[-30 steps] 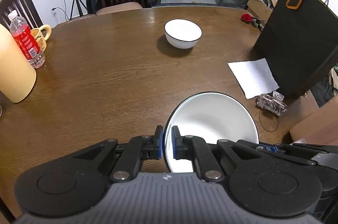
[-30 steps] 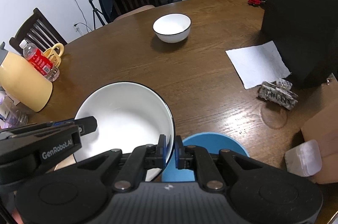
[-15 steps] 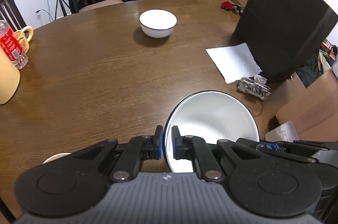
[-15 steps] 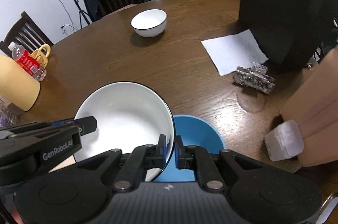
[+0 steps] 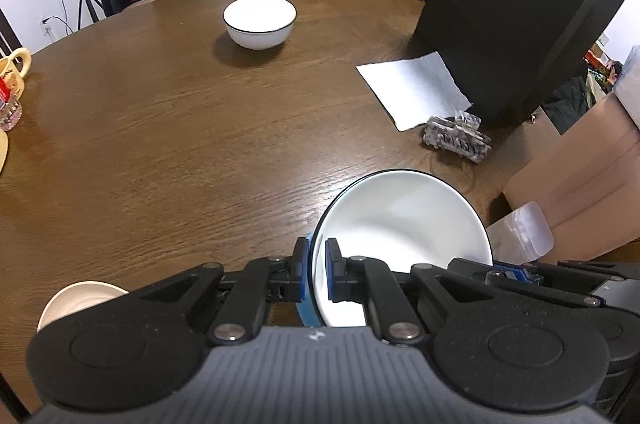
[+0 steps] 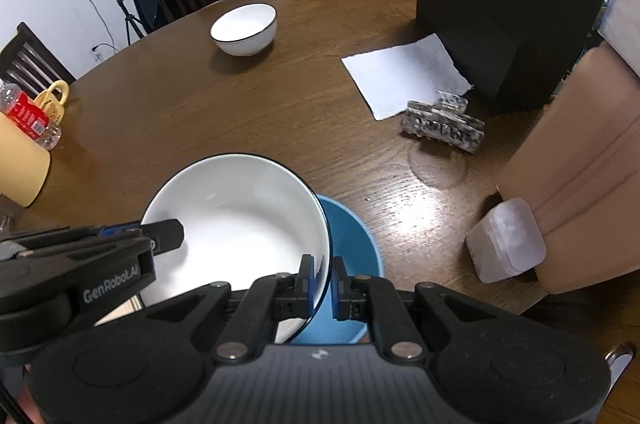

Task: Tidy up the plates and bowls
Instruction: 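Lower the white bowl into the blue bowl with both grippers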

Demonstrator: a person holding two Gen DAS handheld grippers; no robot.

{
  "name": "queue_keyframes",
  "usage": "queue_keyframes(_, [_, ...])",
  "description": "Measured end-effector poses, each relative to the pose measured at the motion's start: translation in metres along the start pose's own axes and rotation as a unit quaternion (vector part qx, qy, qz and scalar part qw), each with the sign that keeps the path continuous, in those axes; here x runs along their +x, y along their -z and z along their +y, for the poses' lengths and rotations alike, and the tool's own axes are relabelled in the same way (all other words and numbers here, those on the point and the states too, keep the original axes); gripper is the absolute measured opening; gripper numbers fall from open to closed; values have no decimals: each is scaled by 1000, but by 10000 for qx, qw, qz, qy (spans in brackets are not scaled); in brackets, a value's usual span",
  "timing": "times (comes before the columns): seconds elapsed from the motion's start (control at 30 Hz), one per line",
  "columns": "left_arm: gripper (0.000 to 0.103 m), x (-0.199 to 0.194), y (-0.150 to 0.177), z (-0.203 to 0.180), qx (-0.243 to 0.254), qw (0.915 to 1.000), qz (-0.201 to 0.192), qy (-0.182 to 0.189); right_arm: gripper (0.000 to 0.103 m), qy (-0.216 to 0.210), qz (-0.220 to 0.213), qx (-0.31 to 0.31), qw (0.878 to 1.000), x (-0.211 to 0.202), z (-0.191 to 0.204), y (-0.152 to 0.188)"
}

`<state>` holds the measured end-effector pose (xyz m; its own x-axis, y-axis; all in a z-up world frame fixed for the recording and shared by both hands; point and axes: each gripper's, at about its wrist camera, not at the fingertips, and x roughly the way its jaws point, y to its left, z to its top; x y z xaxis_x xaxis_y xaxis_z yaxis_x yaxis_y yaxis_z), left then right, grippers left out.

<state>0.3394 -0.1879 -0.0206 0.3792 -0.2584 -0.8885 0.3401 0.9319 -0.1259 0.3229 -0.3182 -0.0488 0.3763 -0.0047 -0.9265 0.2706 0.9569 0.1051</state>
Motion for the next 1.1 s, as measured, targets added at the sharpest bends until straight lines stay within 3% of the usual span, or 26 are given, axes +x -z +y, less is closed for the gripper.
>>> queue_keyframes(1.1, [9, 64, 12, -3, 88, 9987, 501, 27, 8, 128, 348, -129, 9992, 56, -16, 8])
